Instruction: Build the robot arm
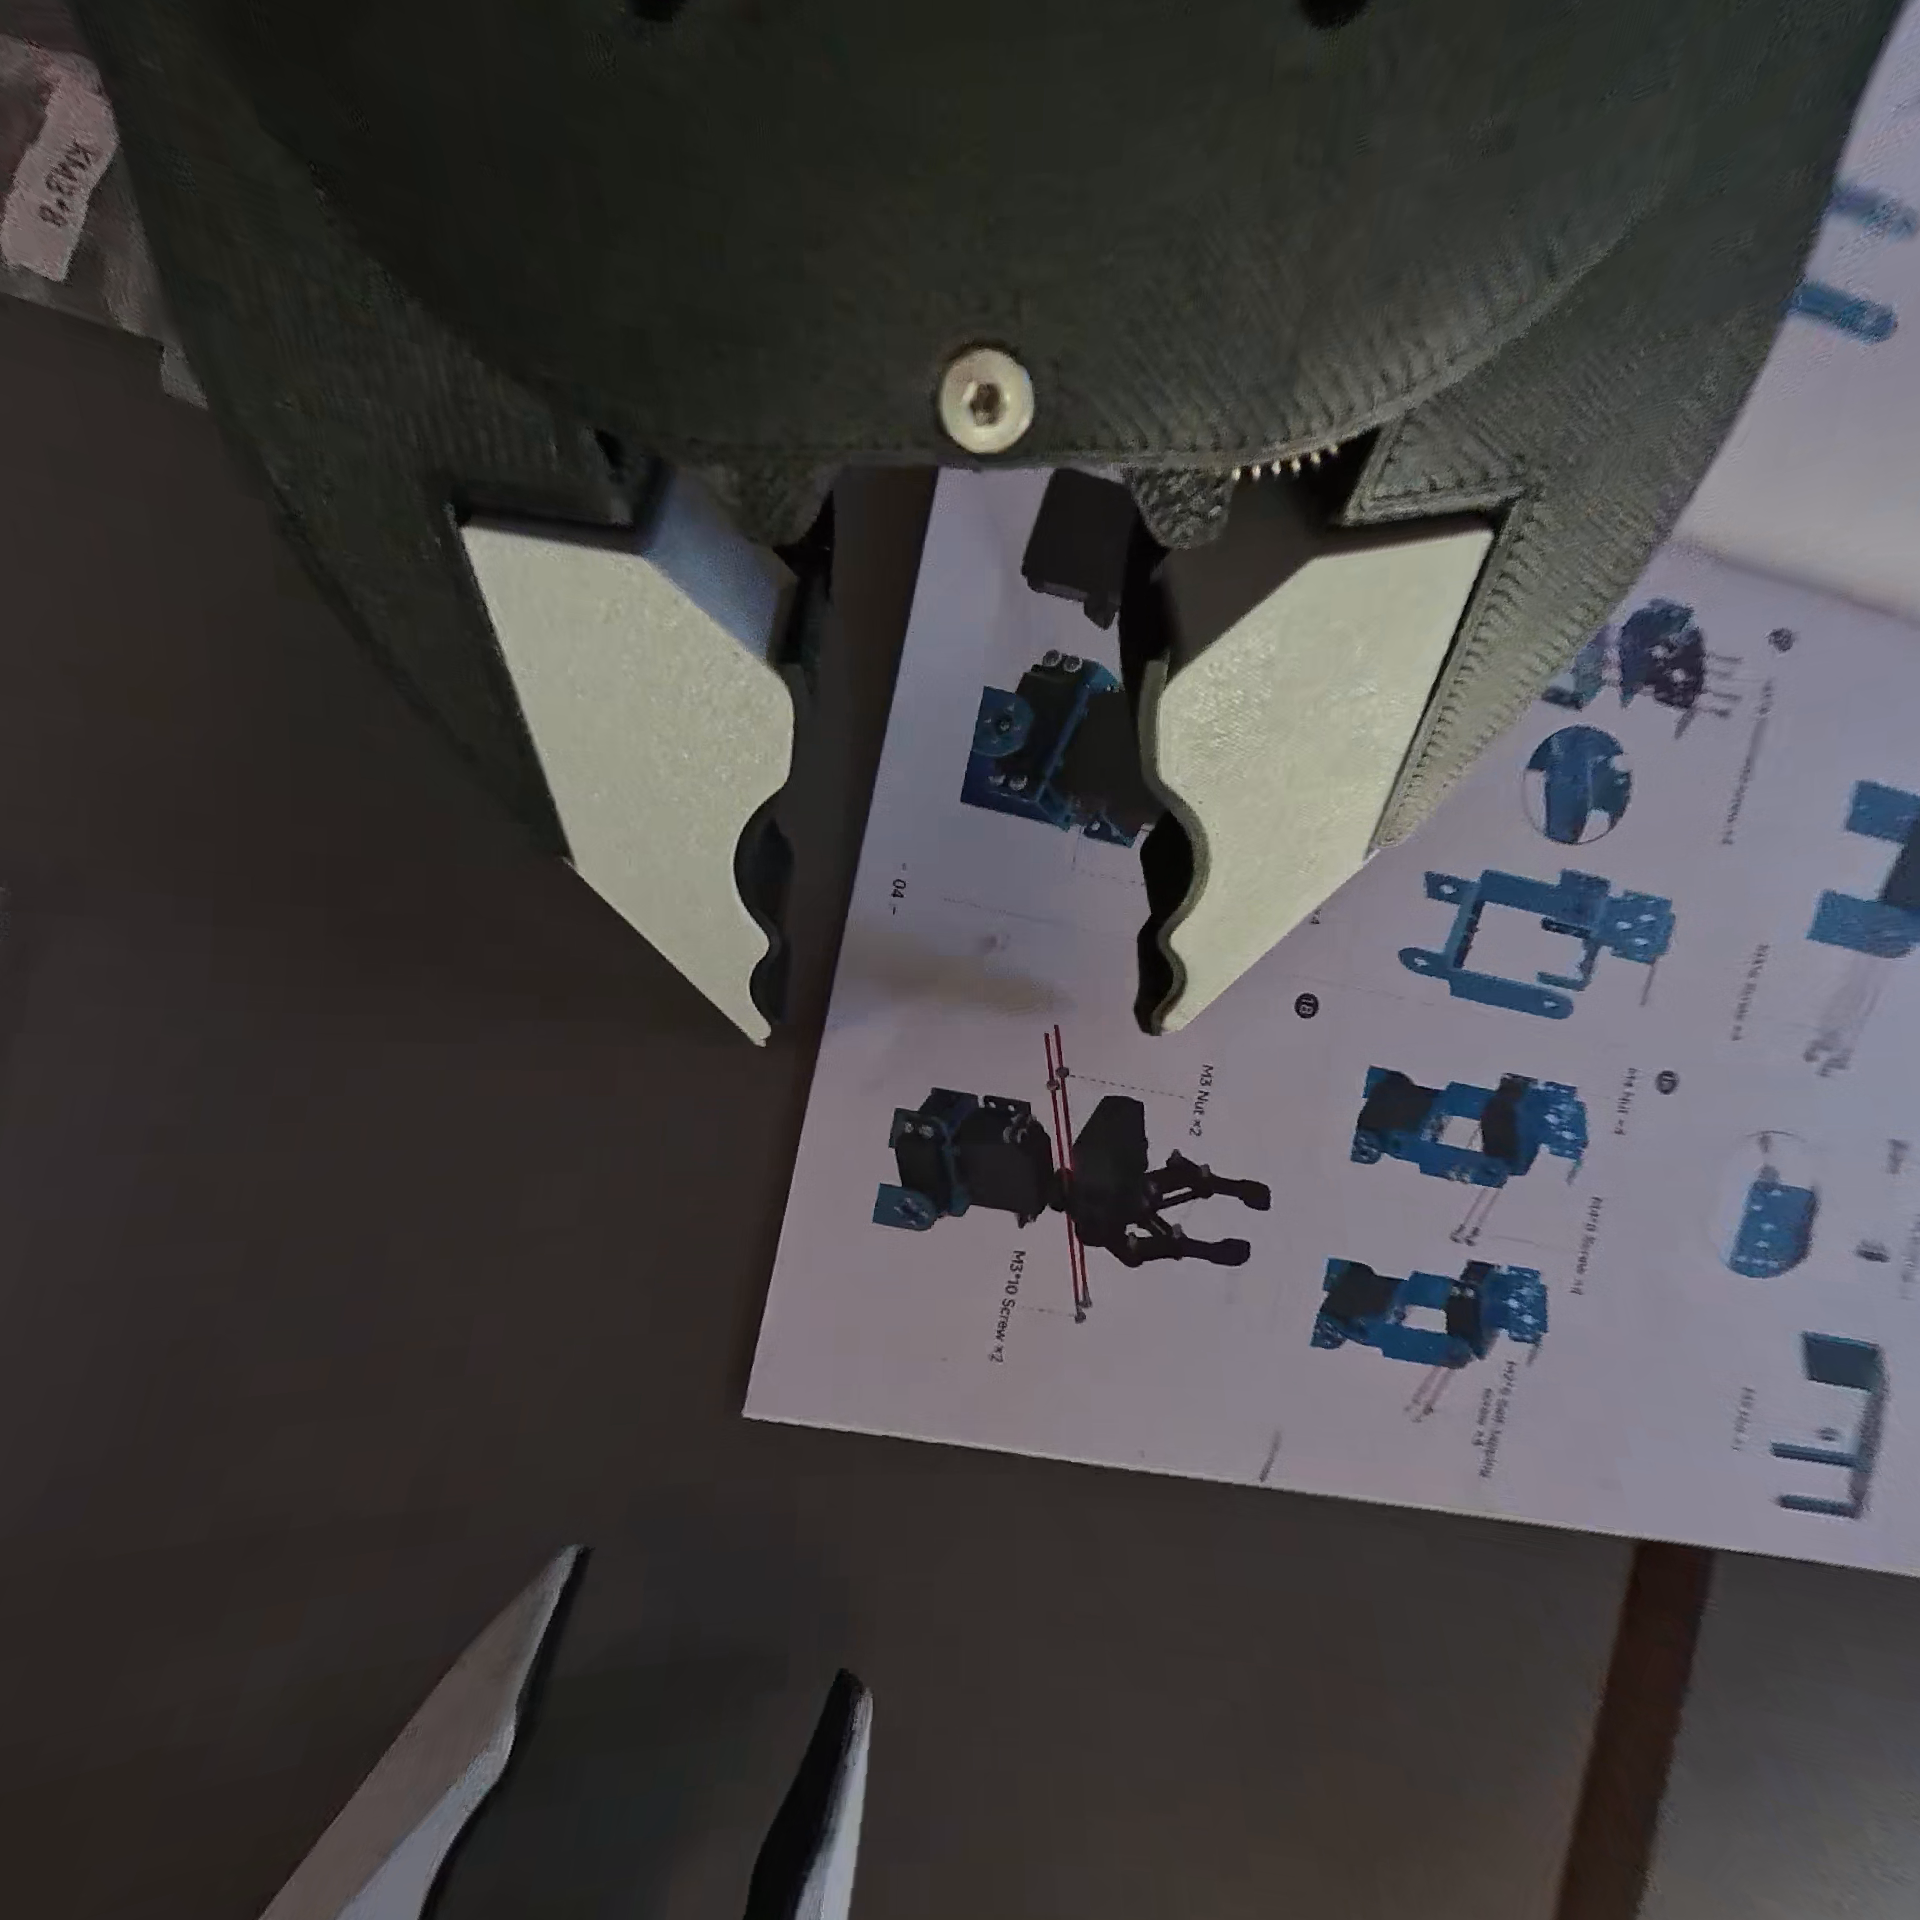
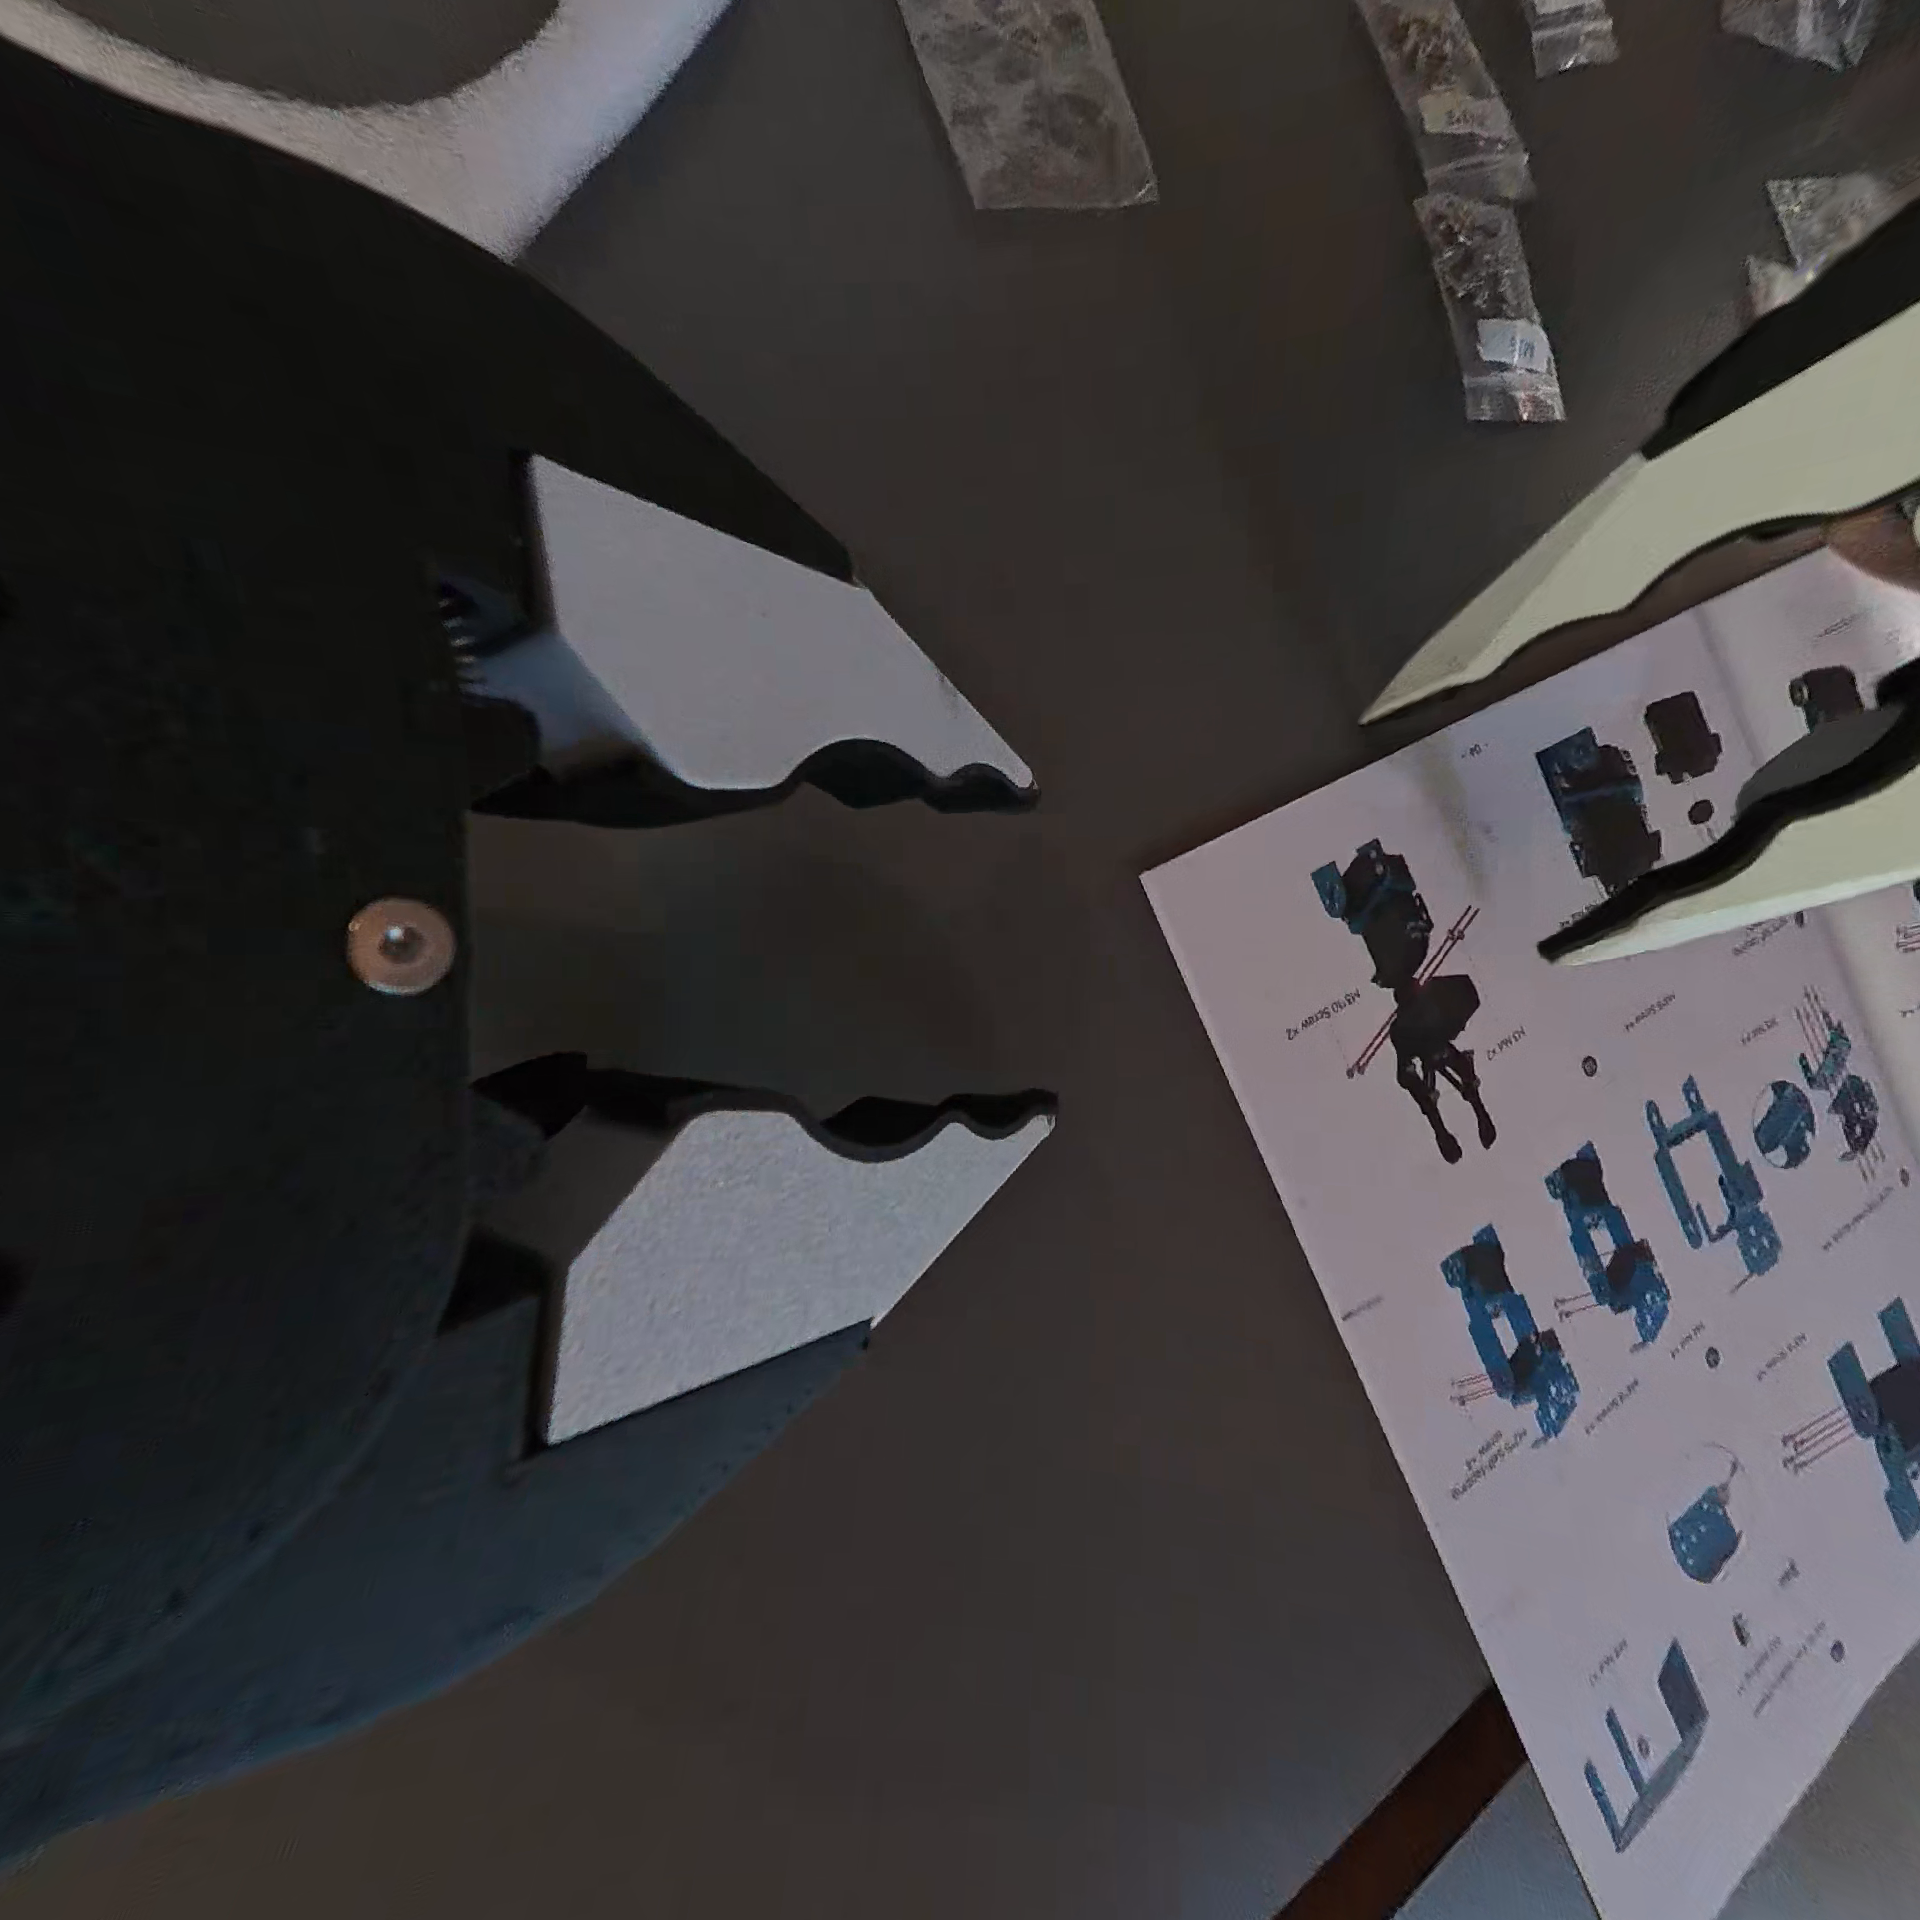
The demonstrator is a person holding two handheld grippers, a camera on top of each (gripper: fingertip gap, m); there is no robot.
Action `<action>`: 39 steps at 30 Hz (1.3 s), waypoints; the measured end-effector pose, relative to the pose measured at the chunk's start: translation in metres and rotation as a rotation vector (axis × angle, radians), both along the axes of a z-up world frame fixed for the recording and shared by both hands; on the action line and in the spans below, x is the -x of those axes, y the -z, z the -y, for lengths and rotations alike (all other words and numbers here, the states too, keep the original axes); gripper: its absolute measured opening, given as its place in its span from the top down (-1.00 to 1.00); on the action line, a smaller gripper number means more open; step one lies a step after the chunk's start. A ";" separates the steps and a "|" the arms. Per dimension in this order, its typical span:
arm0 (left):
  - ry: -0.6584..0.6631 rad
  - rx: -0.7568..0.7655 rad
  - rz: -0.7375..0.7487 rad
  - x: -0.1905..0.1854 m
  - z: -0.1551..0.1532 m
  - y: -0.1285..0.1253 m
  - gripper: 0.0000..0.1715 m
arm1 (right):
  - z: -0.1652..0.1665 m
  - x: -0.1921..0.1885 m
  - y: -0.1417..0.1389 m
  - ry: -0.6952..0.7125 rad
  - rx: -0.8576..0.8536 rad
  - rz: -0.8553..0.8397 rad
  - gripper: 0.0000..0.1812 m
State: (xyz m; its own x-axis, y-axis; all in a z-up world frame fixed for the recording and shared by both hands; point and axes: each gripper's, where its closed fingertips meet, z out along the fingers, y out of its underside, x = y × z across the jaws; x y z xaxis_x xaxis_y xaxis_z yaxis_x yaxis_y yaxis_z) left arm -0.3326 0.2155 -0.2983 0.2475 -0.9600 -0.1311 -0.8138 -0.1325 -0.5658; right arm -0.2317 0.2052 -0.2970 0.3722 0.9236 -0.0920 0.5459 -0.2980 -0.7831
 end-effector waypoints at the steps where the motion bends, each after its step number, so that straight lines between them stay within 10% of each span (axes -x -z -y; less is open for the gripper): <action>1: 0.006 0.042 0.020 0.000 0.000 0.002 0.27 | 0.000 0.001 0.001 -0.006 0.000 0.008 0.38; 30: 0.041 0.191 0.173 0.000 -0.012 0.000 0.57 | -0.020 0.047 -0.009 -0.225 -0.267 0.011 0.59; 39: 0.048 0.189 0.175 -0.005 -0.001 0.000 0.28 | -0.020 0.051 -0.020 -0.238 -0.392 -0.005 0.82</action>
State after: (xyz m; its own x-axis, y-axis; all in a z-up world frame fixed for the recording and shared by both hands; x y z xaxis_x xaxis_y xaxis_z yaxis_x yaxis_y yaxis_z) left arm -0.3272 0.2168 -0.2981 0.2044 -0.9745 0.0921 -0.7137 -0.2128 -0.6673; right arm -0.2823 0.2254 -0.2774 0.1461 0.9489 0.2799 0.5594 0.1541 -0.8145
